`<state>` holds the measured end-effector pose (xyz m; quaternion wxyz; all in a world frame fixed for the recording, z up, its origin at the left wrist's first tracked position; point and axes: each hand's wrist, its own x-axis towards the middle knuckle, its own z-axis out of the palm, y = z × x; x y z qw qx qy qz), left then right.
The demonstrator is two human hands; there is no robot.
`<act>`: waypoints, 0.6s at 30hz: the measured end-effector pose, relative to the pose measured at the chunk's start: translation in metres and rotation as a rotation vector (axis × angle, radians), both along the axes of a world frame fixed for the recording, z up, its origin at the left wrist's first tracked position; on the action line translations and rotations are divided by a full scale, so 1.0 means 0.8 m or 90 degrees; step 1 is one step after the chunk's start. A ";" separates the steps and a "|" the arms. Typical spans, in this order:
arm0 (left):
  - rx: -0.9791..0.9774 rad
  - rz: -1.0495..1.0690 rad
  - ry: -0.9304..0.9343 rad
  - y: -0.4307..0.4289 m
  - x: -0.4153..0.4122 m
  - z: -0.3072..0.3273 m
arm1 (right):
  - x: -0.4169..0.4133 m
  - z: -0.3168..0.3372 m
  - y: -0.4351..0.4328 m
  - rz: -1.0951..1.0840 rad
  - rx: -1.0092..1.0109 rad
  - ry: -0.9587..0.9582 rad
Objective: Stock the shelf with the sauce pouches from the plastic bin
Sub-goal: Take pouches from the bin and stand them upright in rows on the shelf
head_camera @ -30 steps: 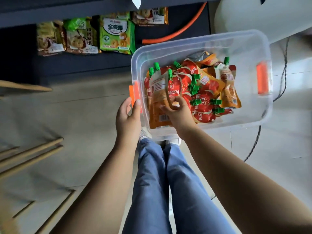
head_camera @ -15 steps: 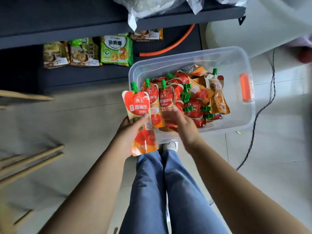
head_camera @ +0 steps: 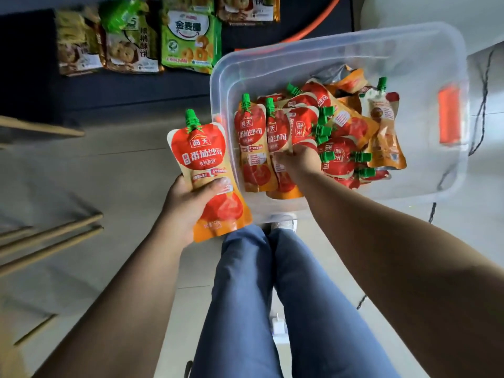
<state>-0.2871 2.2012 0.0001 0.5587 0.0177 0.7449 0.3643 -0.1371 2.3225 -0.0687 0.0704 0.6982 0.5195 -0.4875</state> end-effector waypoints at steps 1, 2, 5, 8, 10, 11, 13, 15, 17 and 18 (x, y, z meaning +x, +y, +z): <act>-0.001 0.007 0.004 -0.002 0.000 0.001 | 0.002 0.002 -0.002 -0.008 0.005 0.003; -0.001 0.010 0.011 -0.004 -0.001 0.004 | 0.005 0.006 -0.003 -0.023 0.005 0.018; 0.006 0.018 0.027 -0.008 -0.004 0.027 | 0.023 0.049 0.001 -0.077 0.006 0.082; 0.047 0.014 0.054 -0.002 -0.011 0.074 | 0.046 0.122 0.016 -0.109 0.015 0.186; 0.093 0.004 0.060 0.006 -0.014 0.117 | 0.051 0.180 0.025 -0.137 0.007 0.291; 0.124 0.001 0.055 0.010 -0.017 0.143 | 0.050 0.212 0.028 -0.158 -0.011 0.359; 0.191 0.003 0.051 0.016 -0.022 0.195 | 0.040 0.279 0.034 -0.169 -0.046 0.499; 0.236 0.050 0.056 0.020 -0.029 0.242 | 0.023 0.342 0.039 -0.151 -0.081 0.604; 0.277 0.099 0.081 0.023 -0.036 0.295 | 0.002 0.403 0.041 -0.136 -0.090 0.690; 0.299 0.111 0.099 0.024 -0.040 0.322 | -0.010 0.433 0.042 -0.122 -0.090 0.724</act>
